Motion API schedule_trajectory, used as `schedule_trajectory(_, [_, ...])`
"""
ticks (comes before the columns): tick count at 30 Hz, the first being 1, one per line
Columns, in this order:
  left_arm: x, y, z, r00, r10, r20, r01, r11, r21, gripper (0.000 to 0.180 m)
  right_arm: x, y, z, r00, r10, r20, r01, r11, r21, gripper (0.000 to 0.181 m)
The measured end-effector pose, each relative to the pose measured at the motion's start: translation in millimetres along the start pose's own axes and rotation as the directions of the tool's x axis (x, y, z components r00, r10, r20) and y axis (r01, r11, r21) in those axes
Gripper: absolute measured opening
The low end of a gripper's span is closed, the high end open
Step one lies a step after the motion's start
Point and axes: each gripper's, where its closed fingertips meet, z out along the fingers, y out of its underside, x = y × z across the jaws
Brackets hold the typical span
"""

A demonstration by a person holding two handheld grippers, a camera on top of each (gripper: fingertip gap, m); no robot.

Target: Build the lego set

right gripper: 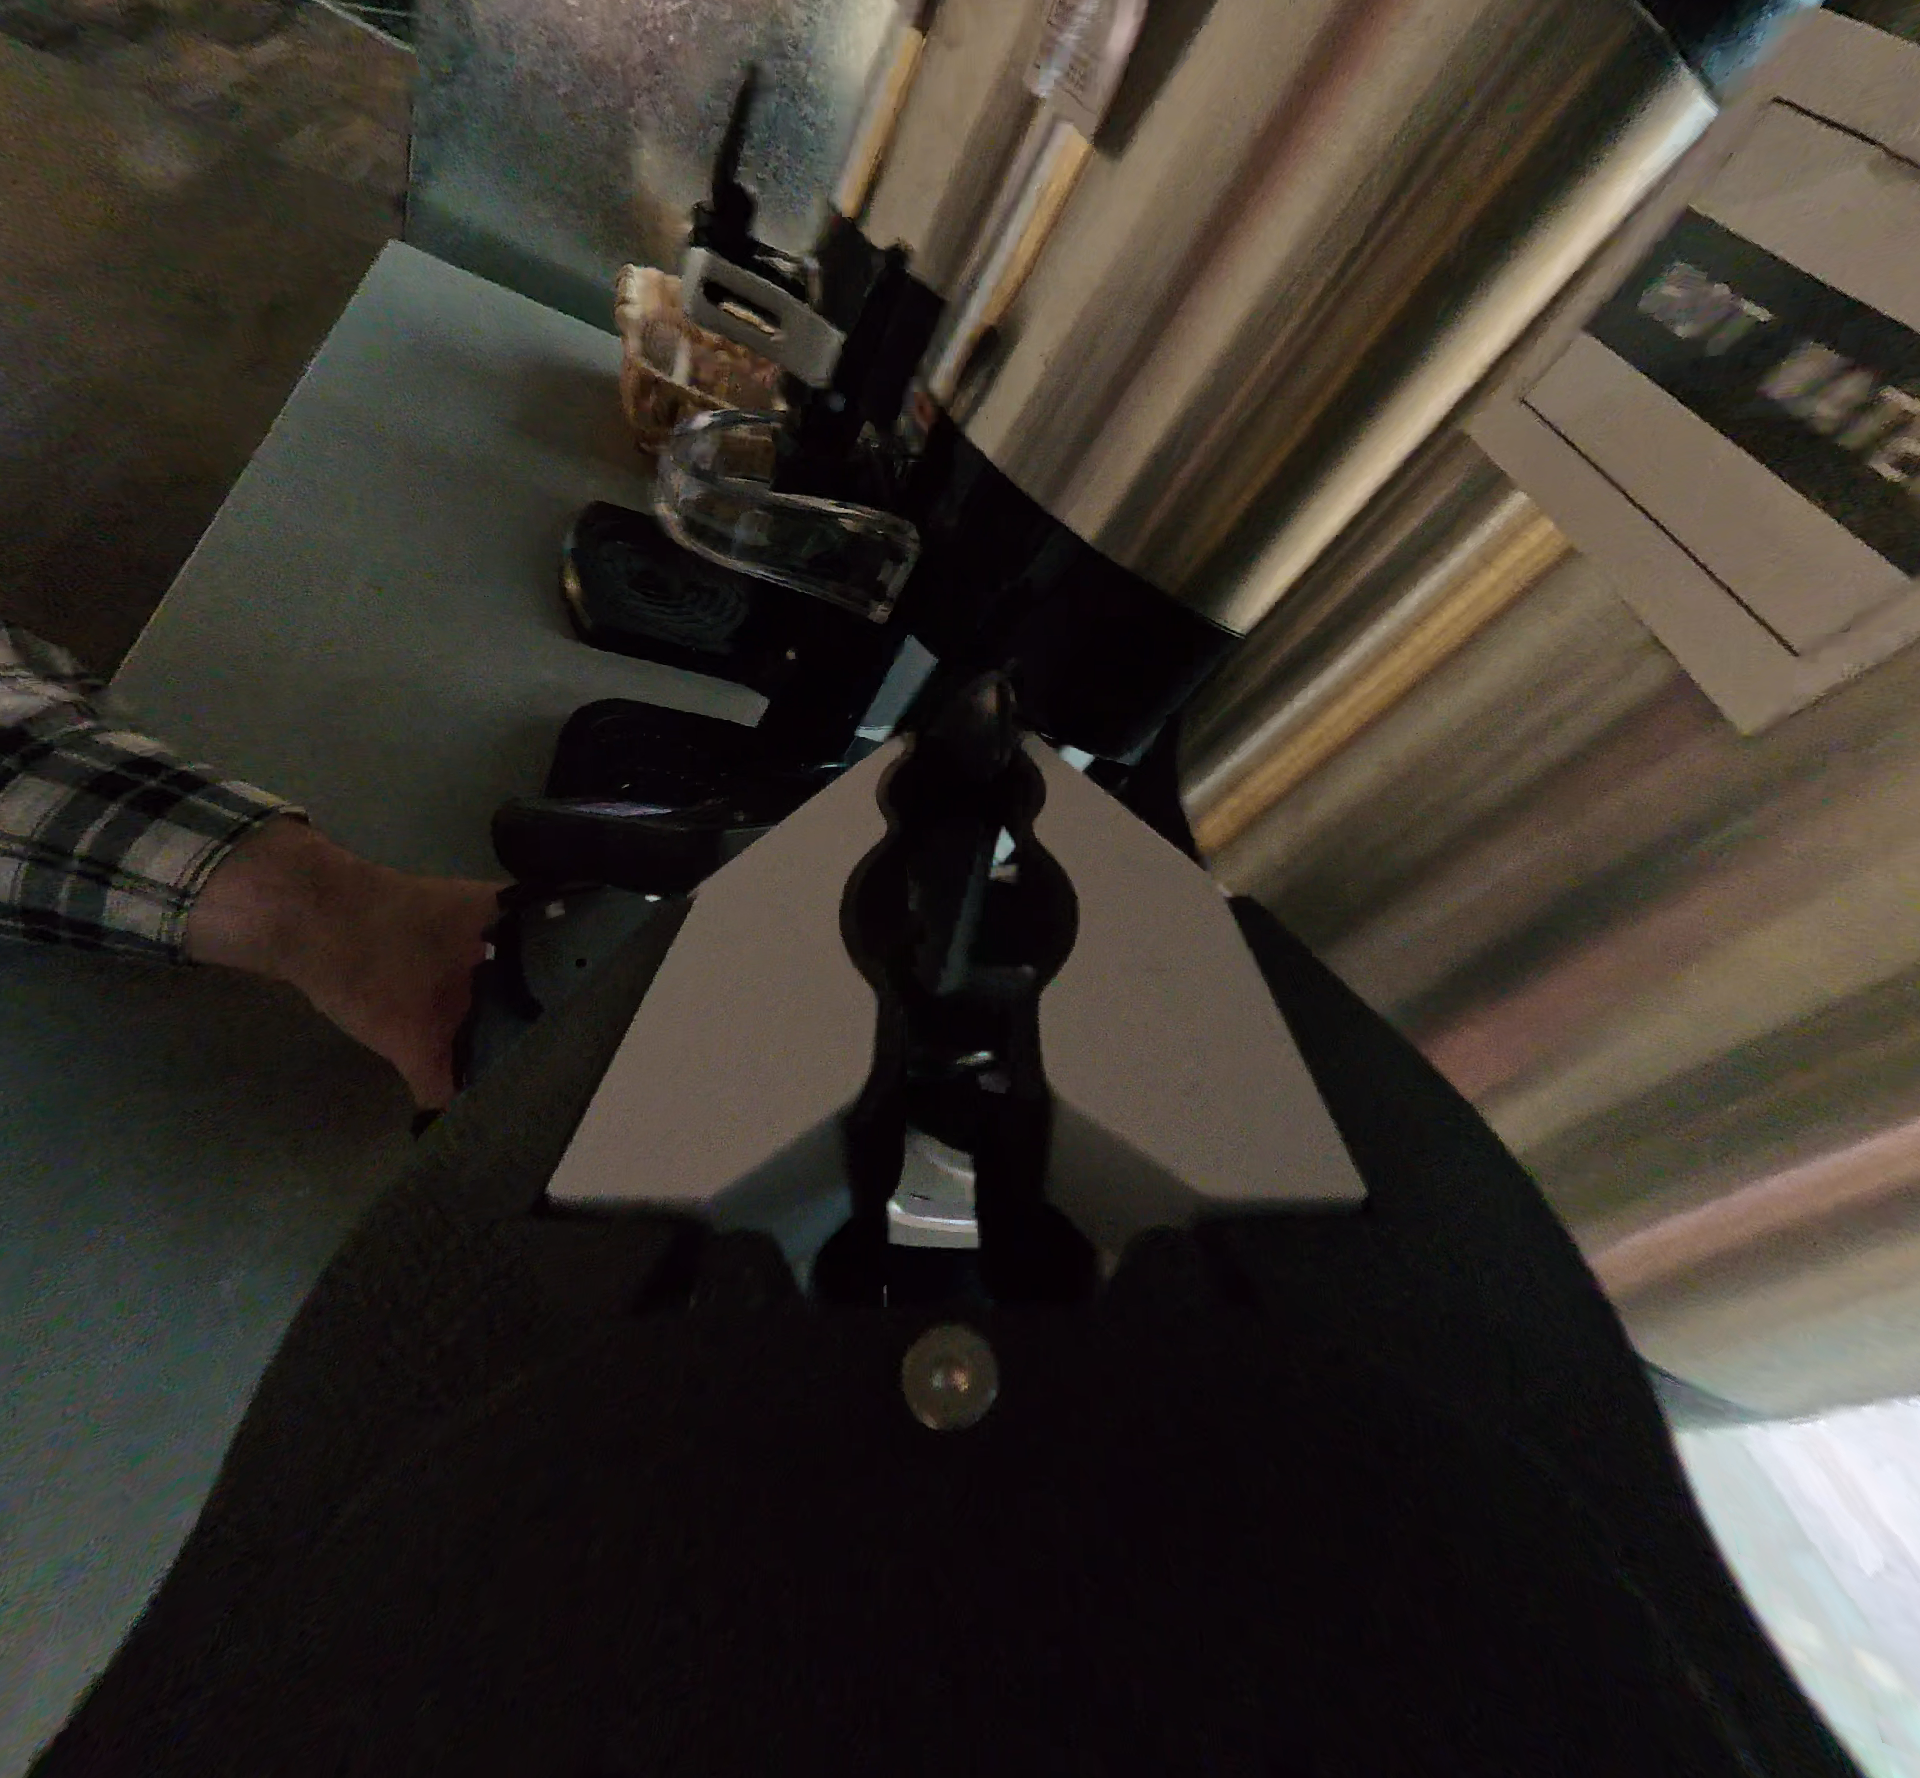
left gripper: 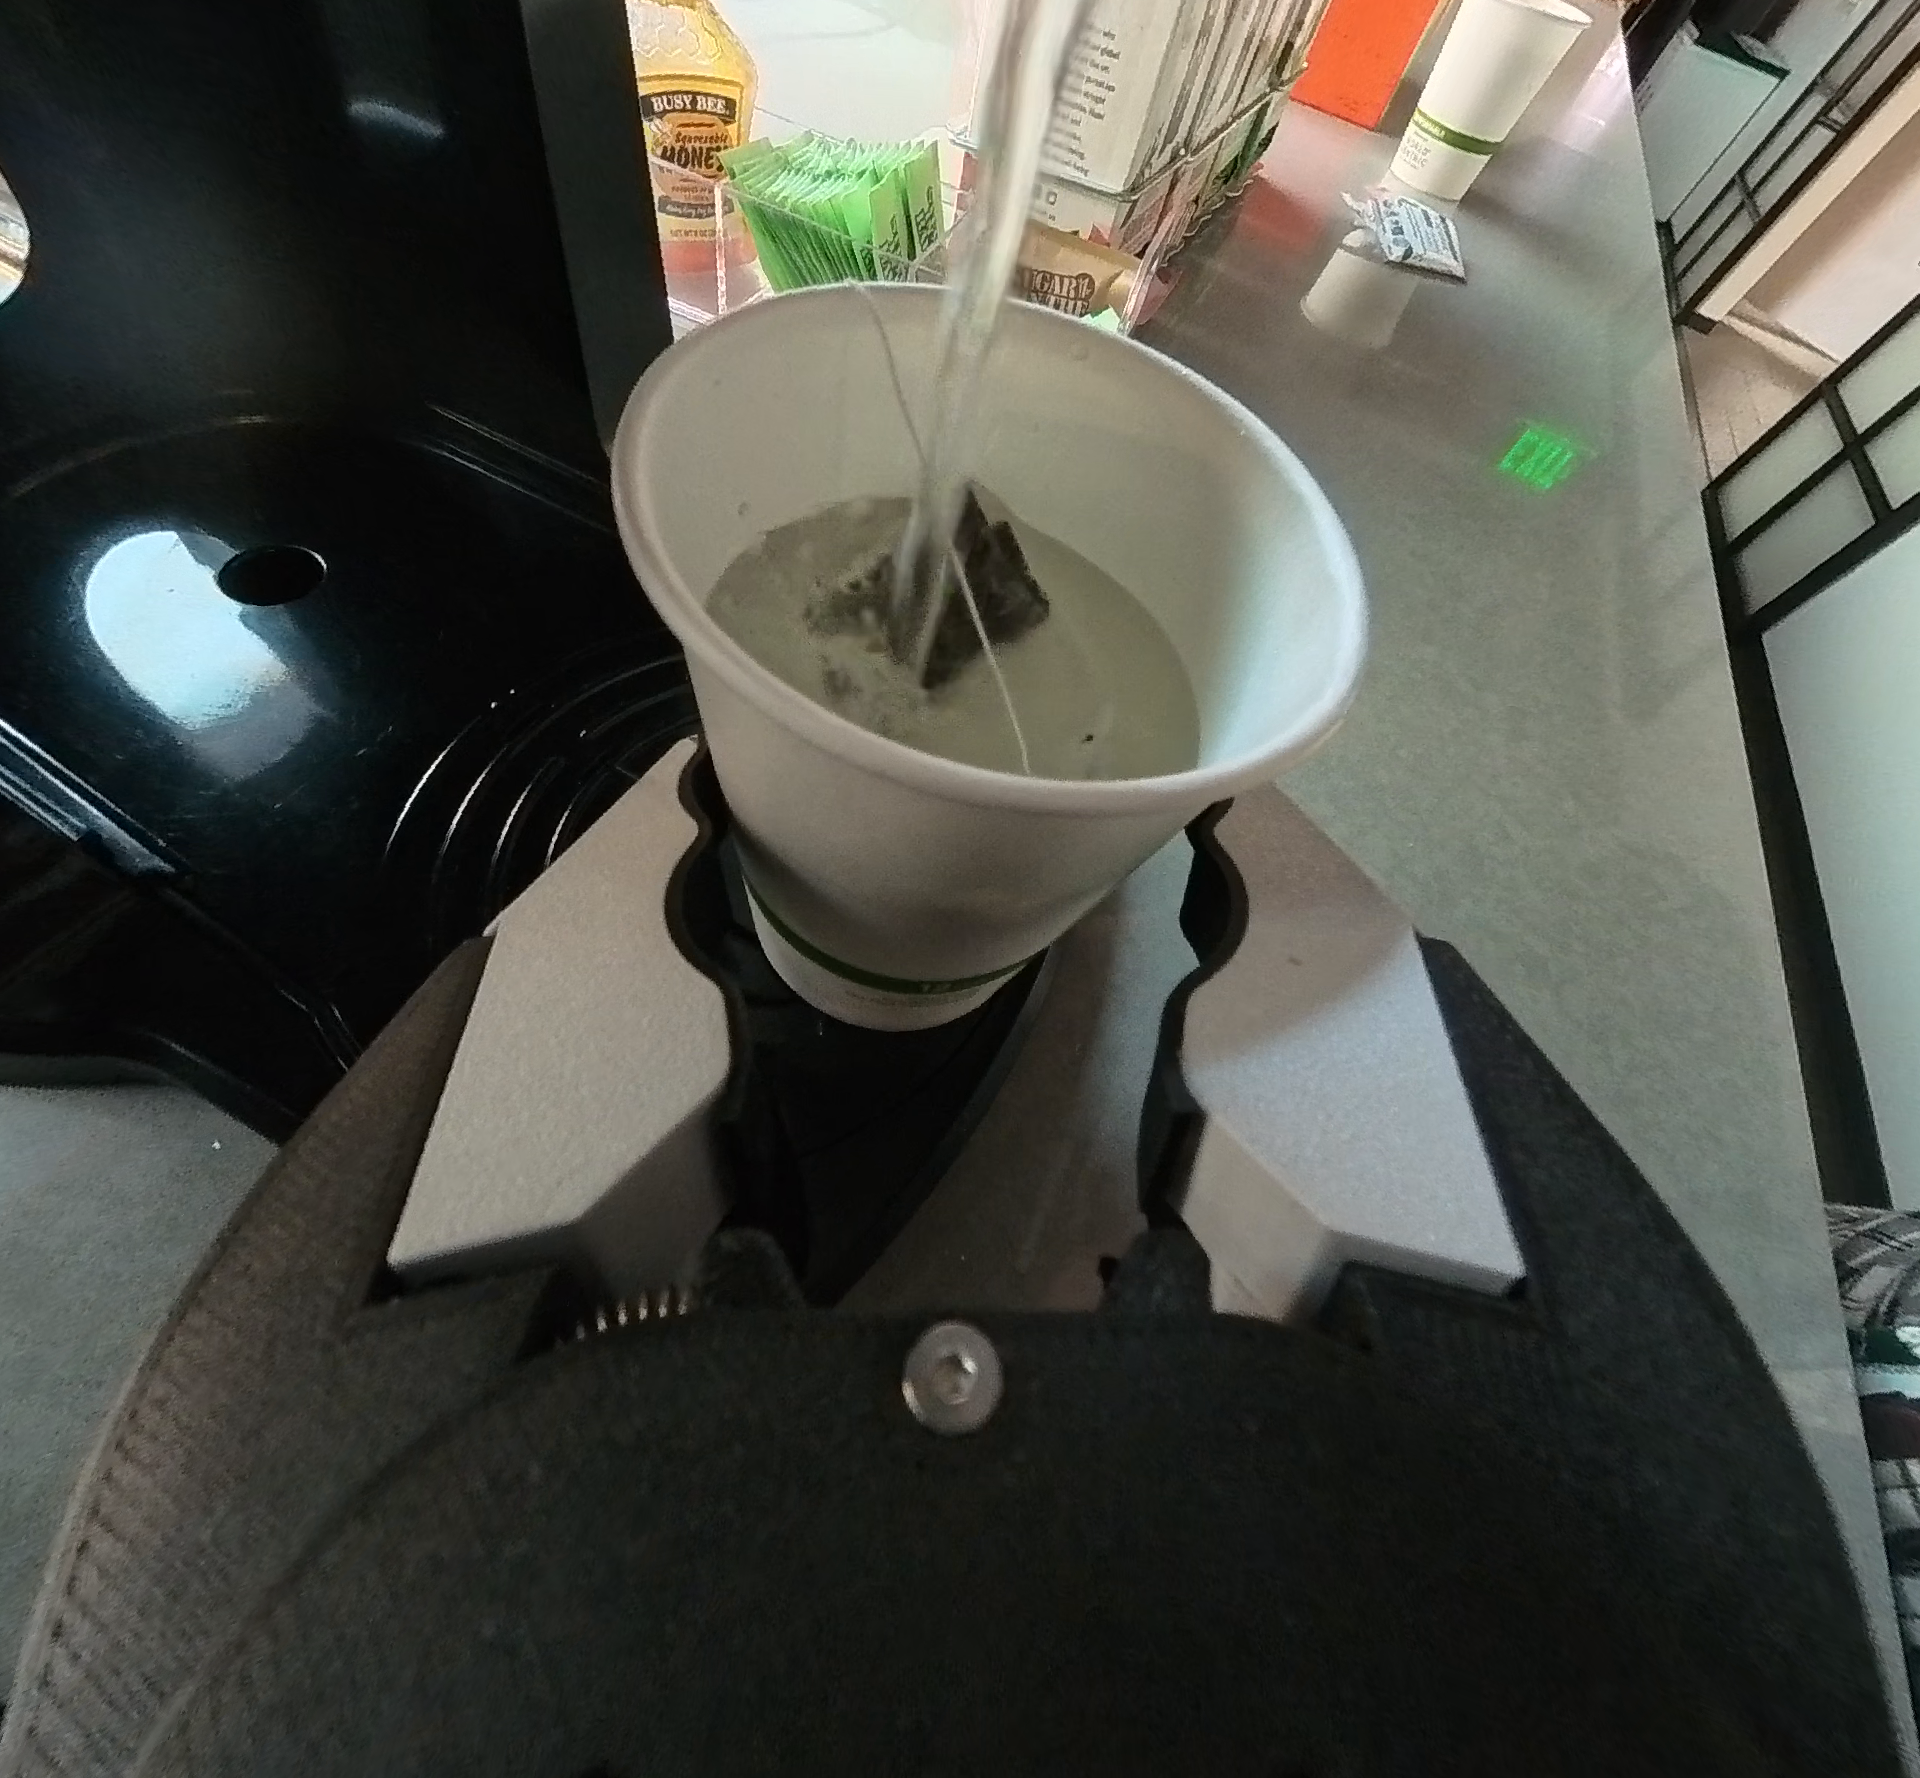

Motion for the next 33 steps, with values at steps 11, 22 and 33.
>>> schedule_trajectory(11, [-0.3,0.4,-0.7,1.000,-0.003,0.003,0.003,1.000,-0.002,0.086,16.4,-13.4,-8.5,0.993,0.080,-0.090,-0.078,0.997,0.030,0.026])
schedule_trajectory(22, [-0.1,0.2,-1.1,1.000,-0.012,0.007,0.012,1.000,0.008,0.086,7.2,3.0,-76.9,0.975,0.159,-0.154,-0.148,0.986,0.080,0.020])
schedule_trajectory(33, [6.3,0.8,0.3,1.000,-0.001,-0.022,0.001,1.000,0.007,0.084,-33.3,134.1,-78.0,0.882,0.450,-0.143,-0.463,0.884,-0.070,0.031])
